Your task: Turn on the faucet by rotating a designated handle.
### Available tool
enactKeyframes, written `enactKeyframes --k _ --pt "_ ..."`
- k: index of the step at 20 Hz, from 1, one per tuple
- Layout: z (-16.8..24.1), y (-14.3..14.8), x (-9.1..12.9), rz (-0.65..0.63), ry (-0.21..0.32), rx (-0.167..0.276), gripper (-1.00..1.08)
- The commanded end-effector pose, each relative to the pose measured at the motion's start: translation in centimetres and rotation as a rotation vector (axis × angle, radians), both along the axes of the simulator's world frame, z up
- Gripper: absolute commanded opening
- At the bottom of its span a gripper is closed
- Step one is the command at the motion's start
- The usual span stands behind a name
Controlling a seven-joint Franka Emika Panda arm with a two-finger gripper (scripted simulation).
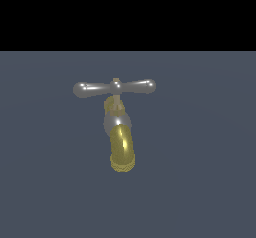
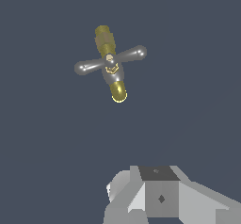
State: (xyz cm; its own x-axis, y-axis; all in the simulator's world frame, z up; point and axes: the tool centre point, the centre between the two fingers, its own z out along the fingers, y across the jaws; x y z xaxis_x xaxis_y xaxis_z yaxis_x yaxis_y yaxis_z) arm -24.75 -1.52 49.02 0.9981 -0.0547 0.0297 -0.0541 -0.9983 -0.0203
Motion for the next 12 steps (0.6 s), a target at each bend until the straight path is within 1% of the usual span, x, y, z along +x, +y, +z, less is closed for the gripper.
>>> enactKeyframes --k 1,7,12 --pt "0.0 0.0 0.0 0.0 0.0 0.0 -1.0" --pt "-0.4 -0.2 0.1 0.022 0.0 -0.001 -1.0" --pt "-1.2 -0.7 0.2 0.076 0.0 -0.002 -1.0"
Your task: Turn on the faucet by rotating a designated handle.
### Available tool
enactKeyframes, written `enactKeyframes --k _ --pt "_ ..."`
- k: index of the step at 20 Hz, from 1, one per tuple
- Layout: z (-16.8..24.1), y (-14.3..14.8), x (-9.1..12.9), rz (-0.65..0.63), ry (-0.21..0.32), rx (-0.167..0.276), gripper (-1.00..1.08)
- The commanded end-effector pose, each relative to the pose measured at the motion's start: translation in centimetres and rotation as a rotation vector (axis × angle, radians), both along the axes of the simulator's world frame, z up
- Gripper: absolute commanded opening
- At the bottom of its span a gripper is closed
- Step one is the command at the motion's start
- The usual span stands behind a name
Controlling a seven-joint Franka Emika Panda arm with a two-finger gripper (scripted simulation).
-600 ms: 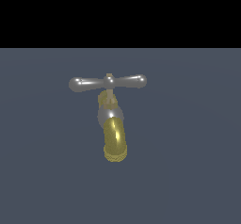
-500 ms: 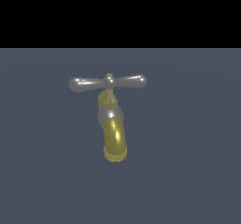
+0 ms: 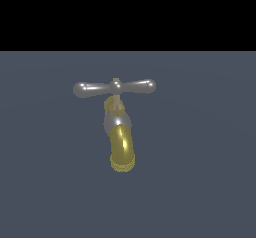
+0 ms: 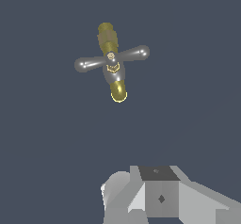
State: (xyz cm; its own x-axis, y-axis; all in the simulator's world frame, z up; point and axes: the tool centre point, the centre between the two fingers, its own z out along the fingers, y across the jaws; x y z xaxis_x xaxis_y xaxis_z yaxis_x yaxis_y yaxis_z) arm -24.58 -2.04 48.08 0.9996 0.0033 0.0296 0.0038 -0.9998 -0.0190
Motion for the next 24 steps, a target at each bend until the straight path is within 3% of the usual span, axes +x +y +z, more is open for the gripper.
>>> enactKeyframes --k 1,24 --pt "-0.5 -0.3 0.1 0.032 0.0 -0.001 -1.0" --pt "-9.3 -4.4 3.2 0.57 0.003 -0.014 -1.0"
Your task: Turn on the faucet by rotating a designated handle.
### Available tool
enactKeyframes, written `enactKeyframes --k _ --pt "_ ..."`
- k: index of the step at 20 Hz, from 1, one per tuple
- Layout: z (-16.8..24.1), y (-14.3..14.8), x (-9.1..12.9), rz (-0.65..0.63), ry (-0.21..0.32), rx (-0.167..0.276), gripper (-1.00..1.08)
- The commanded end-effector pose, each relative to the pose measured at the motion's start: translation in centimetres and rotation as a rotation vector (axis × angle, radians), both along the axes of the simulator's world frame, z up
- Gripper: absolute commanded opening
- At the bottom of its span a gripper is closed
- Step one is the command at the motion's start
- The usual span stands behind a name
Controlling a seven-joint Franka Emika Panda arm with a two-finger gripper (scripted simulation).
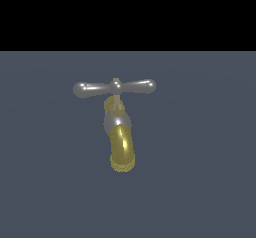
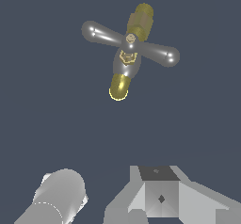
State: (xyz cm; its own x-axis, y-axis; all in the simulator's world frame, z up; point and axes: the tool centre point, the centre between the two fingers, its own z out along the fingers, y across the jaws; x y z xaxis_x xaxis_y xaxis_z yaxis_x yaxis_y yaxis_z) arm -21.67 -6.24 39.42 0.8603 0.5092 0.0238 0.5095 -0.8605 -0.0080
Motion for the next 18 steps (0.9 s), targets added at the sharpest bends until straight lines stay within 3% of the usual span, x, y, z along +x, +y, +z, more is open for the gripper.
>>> enactKeyframes --k 1,18 --pt "-1.0 -0.4 0.5 0.065 0.0 -0.002 -1.0" --pt "-8.0 -2.3 4.5 0.495 0.002 -0.014 -1.0"
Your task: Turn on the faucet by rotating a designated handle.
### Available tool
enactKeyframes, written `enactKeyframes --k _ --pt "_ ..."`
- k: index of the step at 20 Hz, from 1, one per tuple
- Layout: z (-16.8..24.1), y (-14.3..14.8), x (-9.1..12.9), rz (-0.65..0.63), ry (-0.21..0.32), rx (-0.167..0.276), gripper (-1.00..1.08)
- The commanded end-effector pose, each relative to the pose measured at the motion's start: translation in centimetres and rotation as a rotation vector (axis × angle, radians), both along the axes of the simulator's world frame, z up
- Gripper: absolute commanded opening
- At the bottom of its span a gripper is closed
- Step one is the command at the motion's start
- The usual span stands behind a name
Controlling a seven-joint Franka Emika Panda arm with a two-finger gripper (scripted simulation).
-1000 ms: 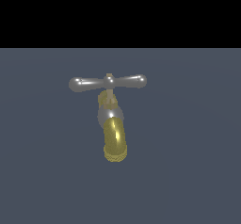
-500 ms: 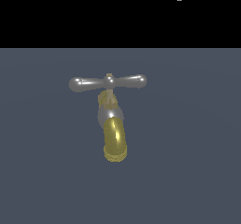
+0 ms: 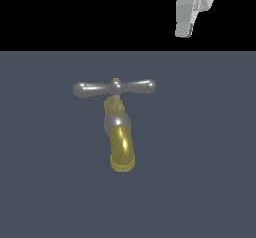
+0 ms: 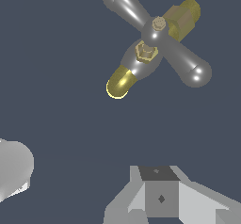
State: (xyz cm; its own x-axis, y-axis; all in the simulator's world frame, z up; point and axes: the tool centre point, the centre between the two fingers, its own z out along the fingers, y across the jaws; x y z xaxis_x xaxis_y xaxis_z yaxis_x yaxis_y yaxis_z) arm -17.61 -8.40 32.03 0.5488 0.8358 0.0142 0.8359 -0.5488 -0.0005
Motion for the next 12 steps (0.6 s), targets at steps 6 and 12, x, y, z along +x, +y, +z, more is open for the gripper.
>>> enactKeyframes --k 6,12 --pt "-3.0 -0.4 1.9 0.188 0.0 -0.006 -1.0" --pt "-5.3 -0.4 3.5 0.332 0.001 -0.01 -1.0"
